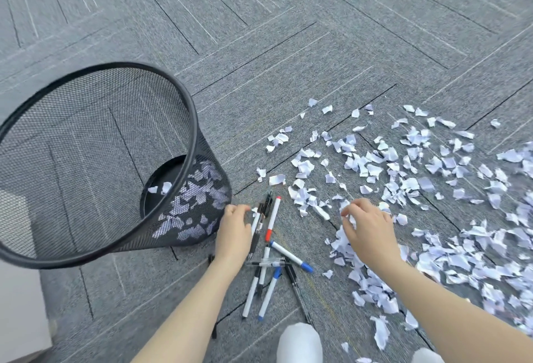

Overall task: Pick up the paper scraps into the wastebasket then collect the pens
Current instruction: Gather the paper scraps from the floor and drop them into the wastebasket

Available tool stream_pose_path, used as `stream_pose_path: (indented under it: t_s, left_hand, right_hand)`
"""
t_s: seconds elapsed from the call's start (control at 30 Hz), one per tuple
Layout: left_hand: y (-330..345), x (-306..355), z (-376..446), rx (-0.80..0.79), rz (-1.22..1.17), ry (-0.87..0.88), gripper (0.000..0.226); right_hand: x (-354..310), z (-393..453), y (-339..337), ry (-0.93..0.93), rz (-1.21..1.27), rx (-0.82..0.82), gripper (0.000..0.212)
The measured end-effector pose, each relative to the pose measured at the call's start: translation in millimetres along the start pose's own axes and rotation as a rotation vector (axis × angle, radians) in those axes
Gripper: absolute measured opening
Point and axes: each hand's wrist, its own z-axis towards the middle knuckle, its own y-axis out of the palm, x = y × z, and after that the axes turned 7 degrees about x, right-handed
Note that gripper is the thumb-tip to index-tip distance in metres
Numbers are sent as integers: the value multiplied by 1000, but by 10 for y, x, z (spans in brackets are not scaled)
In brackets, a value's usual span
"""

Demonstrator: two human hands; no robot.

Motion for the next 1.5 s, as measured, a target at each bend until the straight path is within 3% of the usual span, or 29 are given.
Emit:
stream_pose_path:
  t_s: [0.27,0.4,0.53,0.67,0.9,1.03,1.1,1.2,1.3,1.5]
  left_hand:
    - [3,118,128,-22,192,237,14]
    - [19,228,263,-75,306,355,17]
    - [115,273,346,-112,182,289,8]
    - [170,259,365,-121,81,275,32]
    - [177,508,501,-68,82,294,14]
    - [235,735,468,-188,-55,381,10]
    - [291,774,526,-52,-22,397,18]
    - [307,732,807,113,19,215,45]
    - [322,712,1146,47,55,89,65]
    - [474,1163,1609,-28,72,270,60]
  right_hand:
    - [-114,-62,67,-64,-11,-61,17]
    - [-64,-79,54,-37,-33,-78,19]
    - [-14,-76,25,14,-34,-84,24]
    - [47,-114,19,46,-54,-101,25]
    - [48,-118,63,51,-70,-88,24]
    - [-1,-91,61,68,-62,-73,21]
    - [3,-120,59,94,-81,-57,18]
    - [55,-182,10,164,-73,20,16]
    - [190,-271,-48,187,-57,7,16]
    - [500,-313,-212,245,-110,14,16]
